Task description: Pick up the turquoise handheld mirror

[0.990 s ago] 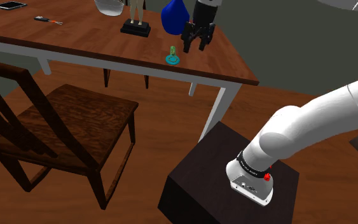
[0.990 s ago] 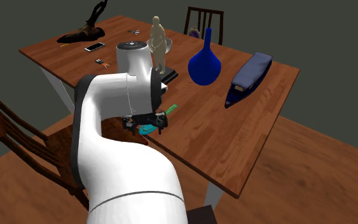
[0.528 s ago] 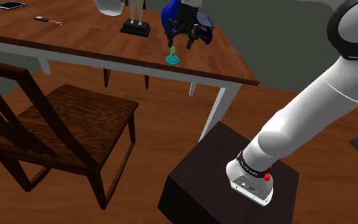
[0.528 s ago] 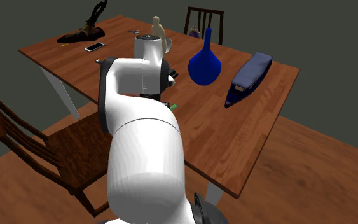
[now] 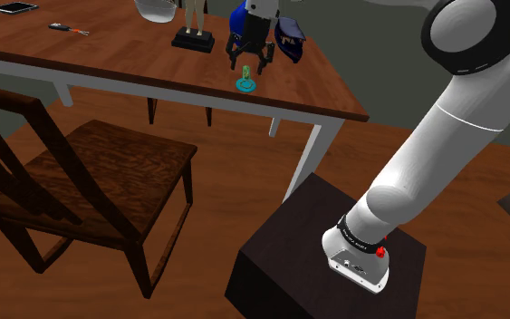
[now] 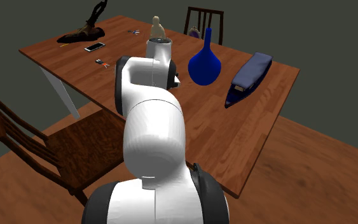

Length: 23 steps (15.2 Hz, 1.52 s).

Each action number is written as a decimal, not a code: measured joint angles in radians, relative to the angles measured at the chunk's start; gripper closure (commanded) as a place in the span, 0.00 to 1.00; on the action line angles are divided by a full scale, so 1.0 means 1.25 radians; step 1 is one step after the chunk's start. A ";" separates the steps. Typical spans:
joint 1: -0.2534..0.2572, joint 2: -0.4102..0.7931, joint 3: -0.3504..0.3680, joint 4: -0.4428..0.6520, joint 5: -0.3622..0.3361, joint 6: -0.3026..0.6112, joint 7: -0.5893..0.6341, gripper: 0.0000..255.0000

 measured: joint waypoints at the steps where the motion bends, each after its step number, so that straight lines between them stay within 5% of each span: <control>1: -0.001 0.000 -0.001 -0.012 0.000 0.011 -0.002 0.00; 4: 0.000 0.004 0.000 -0.035 0.001 0.039 -0.004 0.00; 5: 0.000 0.005 0.000 -0.039 0.001 0.044 -0.005 1.00; 15: 0.000 0.004 -0.001 -0.043 0.001 0.050 -0.005 1.00; 23: -0.001 0.003 -0.001 0.029 0.000 -0.025 0.004 1.00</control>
